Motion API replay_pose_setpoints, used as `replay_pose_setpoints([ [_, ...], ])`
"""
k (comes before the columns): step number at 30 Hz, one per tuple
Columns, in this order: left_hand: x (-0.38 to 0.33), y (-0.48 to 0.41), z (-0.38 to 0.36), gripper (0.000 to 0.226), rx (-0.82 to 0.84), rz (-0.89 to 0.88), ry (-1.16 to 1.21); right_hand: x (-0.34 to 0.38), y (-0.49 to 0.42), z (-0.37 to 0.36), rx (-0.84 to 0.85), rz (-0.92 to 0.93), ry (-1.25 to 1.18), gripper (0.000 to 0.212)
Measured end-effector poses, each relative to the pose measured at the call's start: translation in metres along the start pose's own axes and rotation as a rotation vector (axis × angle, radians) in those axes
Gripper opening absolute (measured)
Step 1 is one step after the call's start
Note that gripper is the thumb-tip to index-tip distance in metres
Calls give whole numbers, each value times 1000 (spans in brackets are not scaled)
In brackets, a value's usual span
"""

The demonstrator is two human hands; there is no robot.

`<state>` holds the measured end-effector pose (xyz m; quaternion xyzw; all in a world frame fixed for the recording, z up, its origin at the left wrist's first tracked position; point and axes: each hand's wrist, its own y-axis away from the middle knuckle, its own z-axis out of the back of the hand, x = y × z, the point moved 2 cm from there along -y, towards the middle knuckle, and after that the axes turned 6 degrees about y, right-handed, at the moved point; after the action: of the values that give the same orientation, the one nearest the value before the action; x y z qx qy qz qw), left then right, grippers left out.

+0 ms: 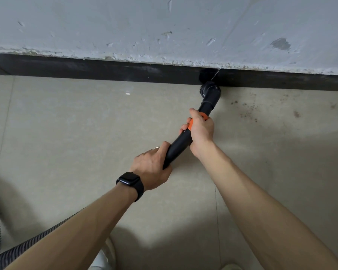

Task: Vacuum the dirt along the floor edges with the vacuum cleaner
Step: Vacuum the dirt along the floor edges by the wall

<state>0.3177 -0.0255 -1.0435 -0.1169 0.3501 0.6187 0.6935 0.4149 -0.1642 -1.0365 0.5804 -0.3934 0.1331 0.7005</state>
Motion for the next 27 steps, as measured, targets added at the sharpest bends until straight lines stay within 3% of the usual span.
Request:
replay_pose_setpoints([
  [9,32,21,21,36,0,29,-51,-14,24,-26,134,-102,-68,21],
  [12,25,29,18,38,38,-61,-132,-22,37,-4,61,-147,-151,13],
  [18,-6,46,-4,40,159,-265,-183,-49,62,63,-127,-199,-309,18],
  [27,-39,51,-39,36,175,-287,-161,-49,54,106,-160,-91,-253,22],
])
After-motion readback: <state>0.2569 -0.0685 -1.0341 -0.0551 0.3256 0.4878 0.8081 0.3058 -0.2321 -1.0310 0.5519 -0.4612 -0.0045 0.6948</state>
